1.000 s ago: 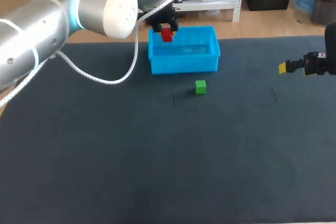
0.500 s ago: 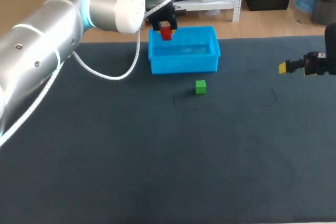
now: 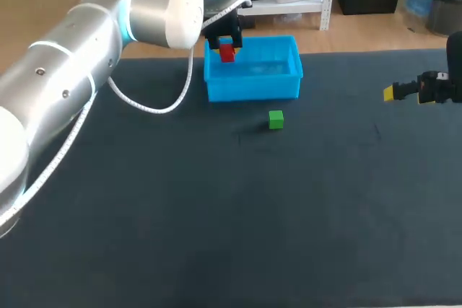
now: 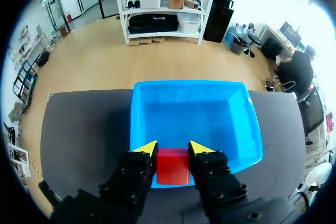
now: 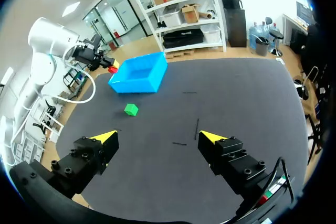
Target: Use the left arm to pick the red cube and place it into the blue plastic box first, then use the right arm to grasp the green cube and put it into the same blue plastic box after the first action is fully finished.
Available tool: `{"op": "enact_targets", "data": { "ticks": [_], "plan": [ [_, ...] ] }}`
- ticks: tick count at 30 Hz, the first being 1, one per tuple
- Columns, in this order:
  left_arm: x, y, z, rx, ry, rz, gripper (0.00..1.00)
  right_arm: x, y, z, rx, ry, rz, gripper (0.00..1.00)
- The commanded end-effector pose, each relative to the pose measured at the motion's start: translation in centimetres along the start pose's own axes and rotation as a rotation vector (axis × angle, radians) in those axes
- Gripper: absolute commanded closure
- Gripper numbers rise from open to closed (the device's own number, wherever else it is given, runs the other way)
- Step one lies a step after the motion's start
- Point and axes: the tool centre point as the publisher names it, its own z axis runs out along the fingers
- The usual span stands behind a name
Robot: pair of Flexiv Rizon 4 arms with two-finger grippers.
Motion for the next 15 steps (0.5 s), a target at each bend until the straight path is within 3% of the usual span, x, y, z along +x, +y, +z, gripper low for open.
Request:
{"op": "enact_targets", "data": {
  "ticks": [1, 3, 5, 7, 8, 15],
  "plan": [
    [-0.84, -0.29, 0.88, -0.012, 0.024, 0.006, 1.00, 0.00, -0.01, -0.01, 0.001, 0.001, 0.000, 0.00],
    [-0.78, -0.24, 1.12, -0.024, 0.030, 0.008, 1.00, 0.00, -0.01, -0.01, 0.001, 0.001, 0.000, 0.00],
    [-0.74, -0.19, 1.31, -0.031, 0.034, 0.012, 0.57, 0.00, -0.01, -0.01, 0.001, 0.001, 0.000, 0.00],
    [-0.69, -0.13, 1.49, -0.037, 0.036, 0.012, 0.04, 0.00, -0.01, -0.01, 0.001, 0.001, 0.000, 0.00],
    [-0.68, -0.11, 1.51, -0.037, 0.036, 0.012, 0.00, 0.00, -0.01, -0.01, 0.001, 0.001, 0.000, 0.00],
    [-0.36, 0.05, 1.16, -0.033, 0.037, 0.015, 0.00, 0.00, -0.01, -0.01, 0.001, 0.001, 0.000, 0.00]
  ]
}}
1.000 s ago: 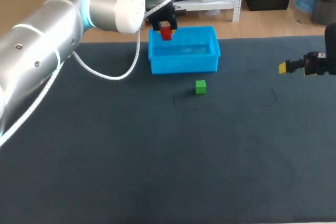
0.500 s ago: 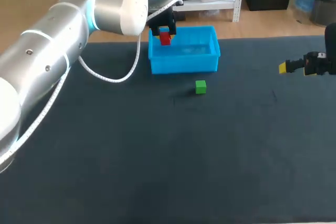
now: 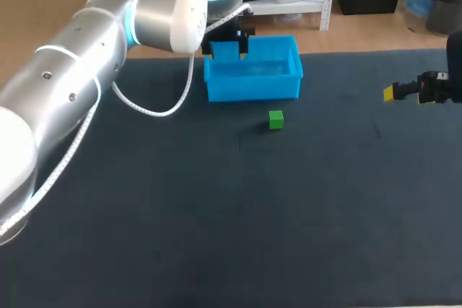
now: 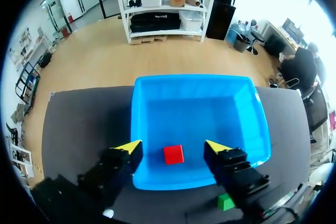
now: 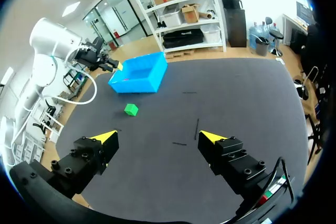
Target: Use the left arm to pick the red cube and place it into the blue plastic box first, then use the right arm to grasp the green cube and put it into the same blue plastic box after the first action is fully finished.
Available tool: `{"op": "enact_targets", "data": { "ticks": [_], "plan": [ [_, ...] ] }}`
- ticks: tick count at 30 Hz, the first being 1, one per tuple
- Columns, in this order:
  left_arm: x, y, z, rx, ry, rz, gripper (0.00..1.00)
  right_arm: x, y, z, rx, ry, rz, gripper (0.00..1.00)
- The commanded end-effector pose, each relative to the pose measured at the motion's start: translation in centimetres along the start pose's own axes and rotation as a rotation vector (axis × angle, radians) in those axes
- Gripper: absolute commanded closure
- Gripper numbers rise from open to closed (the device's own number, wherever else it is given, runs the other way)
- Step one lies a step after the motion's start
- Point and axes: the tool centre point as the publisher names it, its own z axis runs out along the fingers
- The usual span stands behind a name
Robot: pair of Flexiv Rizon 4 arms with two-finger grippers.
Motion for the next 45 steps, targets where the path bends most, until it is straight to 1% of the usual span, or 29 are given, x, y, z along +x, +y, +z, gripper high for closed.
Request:
{"op": "enact_targets", "data": {
  "ticks": [1, 5, 7, 16, 23, 27, 33, 36, 40, 45],
  "plan": [
    [-0.9, -0.3, -0.1, 0.001, 0.026, 0.005, 0.00, 0.0, 0.0, 0.0, 0.001, 0.001, 0.000, 0.00],
    [-0.7, -0.1, -1.1, 0.011, 0.021, 0.009, 0.00, 0.0, 0.0, 0.0, 0.001, 0.001, 0.000, 0.00],
    [-0.5, 0.0, -1.4, 0.010, 0.033, 0.012, 0.00, 0.0, 0.0, 0.0, 0.001, 0.001, 0.000, 0.00],
    [1.3, 1.2, -4.0, 0.036, 0.022, 0.047, 0.00, 0.0, 0.0, 0.0, 0.001, 0.001, 0.000, 0.00],
    [3.0, 3.1, -6.6, 0.076, 0.021, 0.066, 0.00, 0.0, 0.0, 0.0, 0.001, 0.001, 0.000, 0.00],
    [4.6, 4.4, -8.0, 0.097, 0.028, 0.090, 0.00, 0.0, 0.0, 0.0, 0.001, 0.001, 0.000, 0.00],
    [7.6, 6.2, -9.7, 0.128, 0.038, 0.128, 0.00, 0.0, 0.0, 0.0, 0.001, 0.001, 0.000, 0.00],
    [9.4, 6.8, -10.5, 0.133, 0.030, 0.158, 0.00, 0.0, 0.0, 0.0, 0.001, 0.001, 0.000, 0.00],
    [11.9, 7.8, -11.7, 0.174, 0.035, 0.174, 0.00, 0.0, 0.0, 0.0, 0.001, 0.001, 0.000, 0.00],
    [15.0, 9.4, -12.3, 0.230, 0.029, 0.203, 0.00, 0.0, 0.0, 0.0, 0.001, 0.001, 0.000, 0.00]
  ]
}}
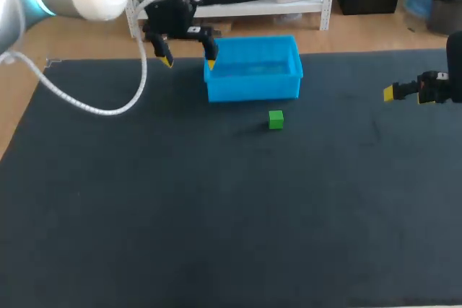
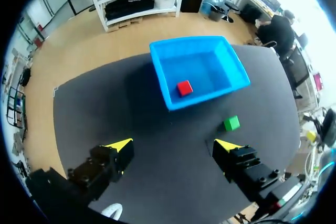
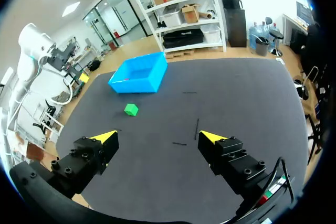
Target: Use the left arm to pick the red cube and place it into the blue plastic box first, then use the right arm to grasp the green cube and put it into the same blue plastic box after the first action is fully finished.
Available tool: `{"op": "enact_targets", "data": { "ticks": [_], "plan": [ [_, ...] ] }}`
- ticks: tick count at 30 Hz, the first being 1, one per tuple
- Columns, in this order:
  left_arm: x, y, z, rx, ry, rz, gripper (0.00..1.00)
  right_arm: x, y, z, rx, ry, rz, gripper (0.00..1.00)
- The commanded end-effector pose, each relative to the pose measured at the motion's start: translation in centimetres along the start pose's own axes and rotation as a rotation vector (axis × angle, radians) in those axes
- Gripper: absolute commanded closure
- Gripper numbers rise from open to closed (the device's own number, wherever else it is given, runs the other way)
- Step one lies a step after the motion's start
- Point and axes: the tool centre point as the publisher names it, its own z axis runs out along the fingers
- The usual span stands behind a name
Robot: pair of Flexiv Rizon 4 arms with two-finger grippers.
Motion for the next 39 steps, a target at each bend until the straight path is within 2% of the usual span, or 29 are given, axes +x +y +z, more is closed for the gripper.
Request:
{"op": "enact_targets", "data": {
  "ticks": [1, 5, 9, 21, 32, 34, 39],
  "plan": [
    [7.7, 1.2, -0.2, 0.054, -0.199, 0.010, 0.00, 0.0, 0.0, 0.0, 0.001, 0.001, 0.000, 0.00],
    [9.6, 1.6, -0.3, 0.045, -0.201, 0.015, 0.00, 0.0, 0.0, 0.0, 0.001, 0.001, 0.000, 0.00],
    [10.4, 2.0, -0.3, 0.044, -0.192, 0.006, 0.00, 0.0, 0.0, 0.0, 0.001, 0.001, 0.000, 0.00],
    [10.3, 2.0, -0.6, 0.097, -0.152, -0.005, 0.00, 0.0, 0.0, 0.0, 0.001, 0.001, 0.000, 0.00],
    [10.2, 1.5, -0.9, 0.082, -0.124, 0.033, 0.00, 0.0, 0.0, 0.0, 0.001, 0.001, 0.000, 0.00],
    [10.2, 1.5, -0.9, 0.082, -0.124, 0.033, 0.00, -0.4, 0.2, 0.2, 0.012, 0.023, -0.009, 0.00],
    [10.2, 1.5, -0.9, 0.082, -0.124, 0.033, 0.00, -1.9, 1.2, 0.9, 0.085, 0.140, -0.022, 0.00]
  ]
}}
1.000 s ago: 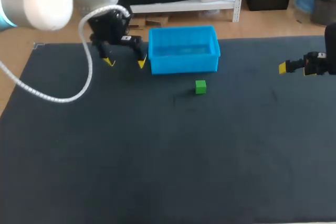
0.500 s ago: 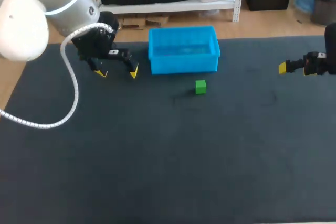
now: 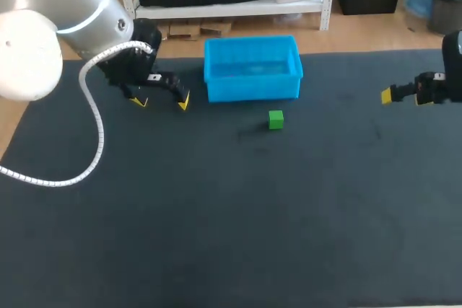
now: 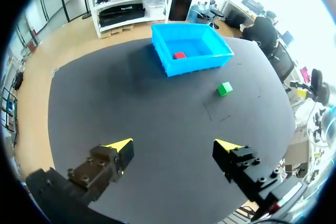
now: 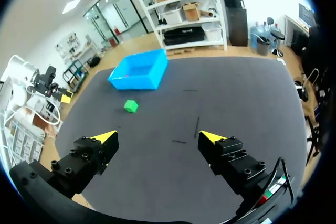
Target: Use the left arm to pick the red cube and place it into the blue plastic box first, then use the right arm to grasp the green cube and put it into the same blue plastic box after the first action is fully finished.
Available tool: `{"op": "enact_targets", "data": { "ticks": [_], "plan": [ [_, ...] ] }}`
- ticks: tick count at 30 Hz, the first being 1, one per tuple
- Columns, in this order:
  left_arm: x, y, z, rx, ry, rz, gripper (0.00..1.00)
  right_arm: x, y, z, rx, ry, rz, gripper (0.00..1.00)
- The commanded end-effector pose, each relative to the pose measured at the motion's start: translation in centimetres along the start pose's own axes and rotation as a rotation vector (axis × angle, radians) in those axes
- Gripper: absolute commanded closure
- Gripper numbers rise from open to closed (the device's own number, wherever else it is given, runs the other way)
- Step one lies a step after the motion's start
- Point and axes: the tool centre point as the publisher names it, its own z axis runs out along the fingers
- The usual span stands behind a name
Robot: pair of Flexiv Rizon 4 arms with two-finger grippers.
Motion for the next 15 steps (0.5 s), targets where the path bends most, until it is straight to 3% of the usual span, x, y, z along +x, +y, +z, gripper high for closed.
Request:
{"op": "enact_targets", "data": {
  "ticks": [1, 7, 9, 15],
  "plan": [
    [-0.1, 0.0, 0.1, 0.000, 0.001, 0.000, 0.00, -2.4, 1.3, 0.6, 0.085, 0.103, 0.002, 0.00],
    [-0.1, 0.0, 0.1, 0.000, 0.001, 0.000, 0.00, -4.2, 3.1, 2.8, 0.156, 0.227, 0.012, 0.00],
    [-0.1, 0.0, 0.1, 0.000, 0.001, 0.000, 0.00, -4.5, 3.8, 3.9, 0.224, 0.284, 0.003, 0.00],
    [-0.1, 0.0, 0.1, 0.000, 0.001, 0.000, 0.00, -5.0, 5.7, 6.9, 0.304, 0.361, 0.021, 0.00]
  ]
}}
